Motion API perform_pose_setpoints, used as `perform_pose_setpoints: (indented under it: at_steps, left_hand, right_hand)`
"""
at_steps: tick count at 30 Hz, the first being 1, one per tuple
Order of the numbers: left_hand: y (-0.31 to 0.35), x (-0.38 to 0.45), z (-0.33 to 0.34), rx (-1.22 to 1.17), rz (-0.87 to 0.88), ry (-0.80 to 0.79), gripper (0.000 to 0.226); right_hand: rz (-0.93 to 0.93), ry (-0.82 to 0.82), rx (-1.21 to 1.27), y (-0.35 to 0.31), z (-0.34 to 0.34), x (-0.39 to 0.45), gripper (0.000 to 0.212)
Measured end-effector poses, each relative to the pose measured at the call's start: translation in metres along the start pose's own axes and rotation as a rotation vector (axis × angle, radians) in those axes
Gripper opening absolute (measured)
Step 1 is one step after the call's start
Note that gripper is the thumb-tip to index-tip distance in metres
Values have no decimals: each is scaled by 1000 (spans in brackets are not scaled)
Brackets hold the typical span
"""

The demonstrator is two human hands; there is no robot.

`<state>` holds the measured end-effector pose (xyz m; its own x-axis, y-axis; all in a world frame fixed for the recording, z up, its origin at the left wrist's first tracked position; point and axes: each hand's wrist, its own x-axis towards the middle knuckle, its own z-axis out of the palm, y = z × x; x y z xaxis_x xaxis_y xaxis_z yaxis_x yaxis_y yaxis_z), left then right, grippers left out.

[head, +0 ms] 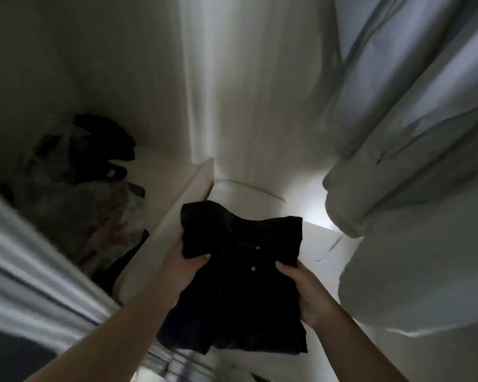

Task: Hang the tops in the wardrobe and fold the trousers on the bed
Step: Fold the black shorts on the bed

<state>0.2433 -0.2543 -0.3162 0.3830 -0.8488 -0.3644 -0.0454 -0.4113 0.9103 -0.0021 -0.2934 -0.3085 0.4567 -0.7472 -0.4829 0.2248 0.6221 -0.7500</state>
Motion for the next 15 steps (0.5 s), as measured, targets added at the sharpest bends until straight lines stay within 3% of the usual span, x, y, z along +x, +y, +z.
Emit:
perform_pose_setpoints:
  at_steps: [7, 11, 15]
  left_hand:
    - [66, 141, 22, 99, 99, -58, 46]
    - [78, 218, 32, 255, 168, -18, 57]
    - [50, 283, 50, 478, 211, -80, 73]
  right_hand:
    - [-67, -3, 87, -64, -39, 106, 45]
    - [-106, -29, 210, -70, -78, 164, 48]
    - [-26, 149, 193, -36, -99, 224, 53]
